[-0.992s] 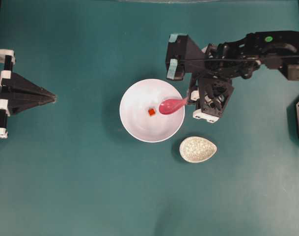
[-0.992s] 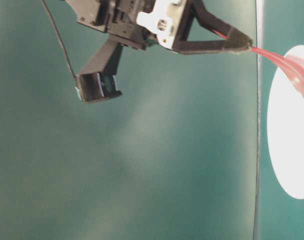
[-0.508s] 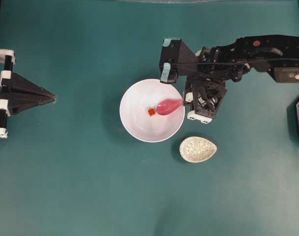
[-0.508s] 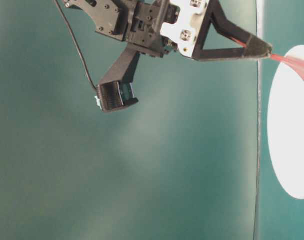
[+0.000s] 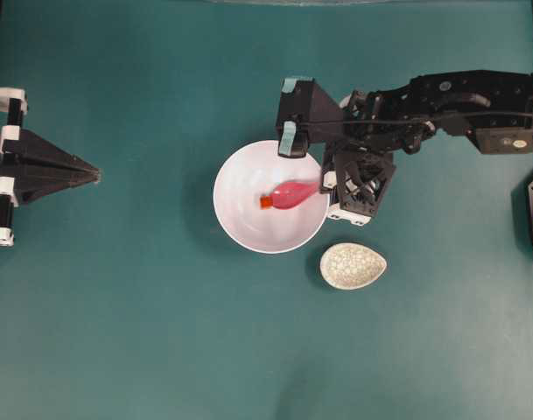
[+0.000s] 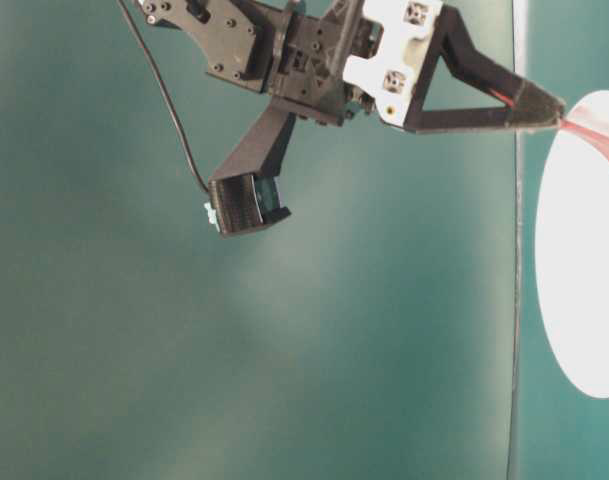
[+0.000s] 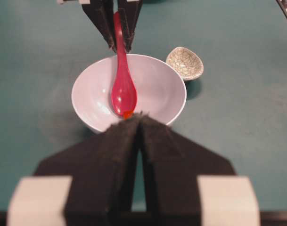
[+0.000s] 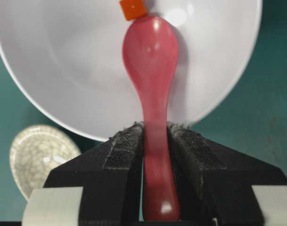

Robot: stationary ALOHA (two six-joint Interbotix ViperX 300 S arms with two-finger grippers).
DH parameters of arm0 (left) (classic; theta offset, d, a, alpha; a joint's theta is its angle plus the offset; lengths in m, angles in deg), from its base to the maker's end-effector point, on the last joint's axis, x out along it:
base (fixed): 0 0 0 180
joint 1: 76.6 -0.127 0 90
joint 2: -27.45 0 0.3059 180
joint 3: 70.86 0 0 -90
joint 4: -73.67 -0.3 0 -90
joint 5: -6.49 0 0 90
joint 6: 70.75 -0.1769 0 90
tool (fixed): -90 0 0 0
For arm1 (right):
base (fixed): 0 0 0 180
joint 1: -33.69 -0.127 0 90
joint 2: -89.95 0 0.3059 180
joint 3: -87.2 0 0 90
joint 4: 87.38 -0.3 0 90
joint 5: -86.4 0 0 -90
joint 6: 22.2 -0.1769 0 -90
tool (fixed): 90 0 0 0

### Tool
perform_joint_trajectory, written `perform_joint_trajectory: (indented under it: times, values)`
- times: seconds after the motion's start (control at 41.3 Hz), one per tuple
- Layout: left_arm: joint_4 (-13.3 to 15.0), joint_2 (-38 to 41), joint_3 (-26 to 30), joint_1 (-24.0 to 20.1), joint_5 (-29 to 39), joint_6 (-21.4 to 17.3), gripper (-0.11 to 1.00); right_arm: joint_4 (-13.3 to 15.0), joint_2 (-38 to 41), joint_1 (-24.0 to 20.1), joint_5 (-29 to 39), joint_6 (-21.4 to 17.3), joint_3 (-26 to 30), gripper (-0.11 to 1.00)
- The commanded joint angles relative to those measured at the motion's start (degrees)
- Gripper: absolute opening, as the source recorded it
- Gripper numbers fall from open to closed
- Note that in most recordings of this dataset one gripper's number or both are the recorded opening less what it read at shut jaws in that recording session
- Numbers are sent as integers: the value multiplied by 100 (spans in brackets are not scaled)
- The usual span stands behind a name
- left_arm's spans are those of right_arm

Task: Grip the spoon and scoop the red block from the bowl with right arm.
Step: 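Lower the spoon bowl into the white bowl beside the red cube, then push the spoon under the red cube inside the bowl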

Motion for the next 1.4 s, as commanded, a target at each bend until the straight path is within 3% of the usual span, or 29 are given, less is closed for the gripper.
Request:
perform_joint_trajectory:
  times: [0.0,0.411,1.379]
  values:
    - [-18,44,132,-9,-35,-9,0,0,-44,-35,-53,9,193,24]
    - [-18,44,123,-9,-35,-9,0,0,220,-158,-62,9,624,24]
    - [-18,53,123,-9,-26,-9,0,-132,246,-237,-642,-105,721,24]
